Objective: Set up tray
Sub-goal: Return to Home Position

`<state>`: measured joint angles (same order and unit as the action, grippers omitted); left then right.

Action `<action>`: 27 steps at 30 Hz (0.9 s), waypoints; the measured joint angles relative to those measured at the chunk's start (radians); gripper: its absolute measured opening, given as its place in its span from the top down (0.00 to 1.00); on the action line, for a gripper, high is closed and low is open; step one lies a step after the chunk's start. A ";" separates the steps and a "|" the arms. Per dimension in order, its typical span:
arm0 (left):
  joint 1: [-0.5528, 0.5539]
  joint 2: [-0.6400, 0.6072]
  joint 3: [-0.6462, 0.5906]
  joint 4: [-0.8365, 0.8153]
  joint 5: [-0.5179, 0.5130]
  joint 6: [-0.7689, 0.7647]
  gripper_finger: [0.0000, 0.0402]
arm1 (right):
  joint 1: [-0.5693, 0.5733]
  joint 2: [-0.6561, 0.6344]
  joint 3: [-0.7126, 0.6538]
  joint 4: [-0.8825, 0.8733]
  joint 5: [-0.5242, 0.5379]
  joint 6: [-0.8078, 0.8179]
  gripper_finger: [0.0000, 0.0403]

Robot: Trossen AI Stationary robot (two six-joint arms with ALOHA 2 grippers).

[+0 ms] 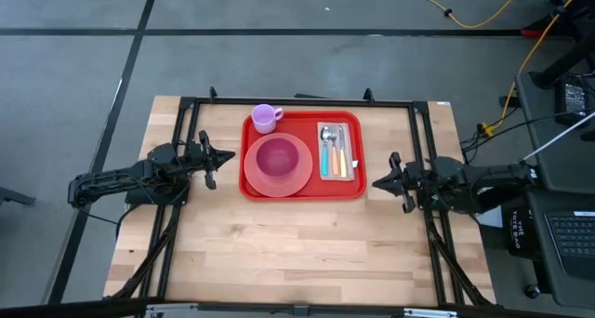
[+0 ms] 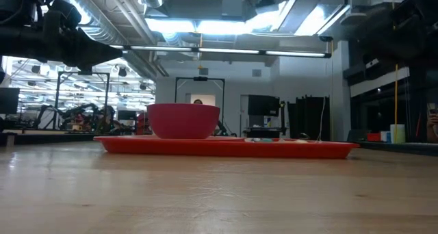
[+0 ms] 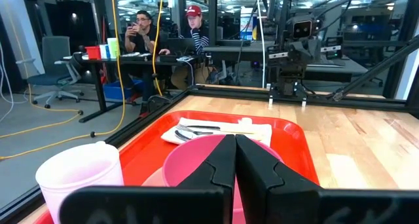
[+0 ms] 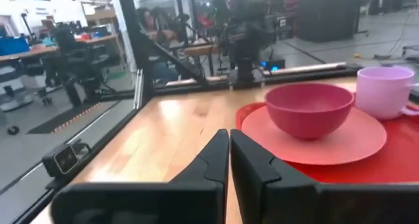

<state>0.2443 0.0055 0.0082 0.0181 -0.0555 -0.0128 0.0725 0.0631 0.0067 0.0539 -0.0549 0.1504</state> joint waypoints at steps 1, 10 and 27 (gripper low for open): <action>0.000 0.000 0.000 0.000 0.000 0.000 0.99 | 0.012 -0.012 0.000 -0.004 0.016 -0.001 0.95; 0.000 0.000 0.000 0.000 0.000 0.000 0.99 | 0.113 -0.044 0.001 -0.028 0.035 -0.101 0.95; 0.000 0.000 0.000 0.000 0.000 0.000 0.99 | 0.115 -0.026 0.001 -0.031 0.036 -0.154 0.95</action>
<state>0.2442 0.0059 0.0082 0.0181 -0.0551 -0.0128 0.1875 0.0368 0.0078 0.0231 -0.0192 -0.0036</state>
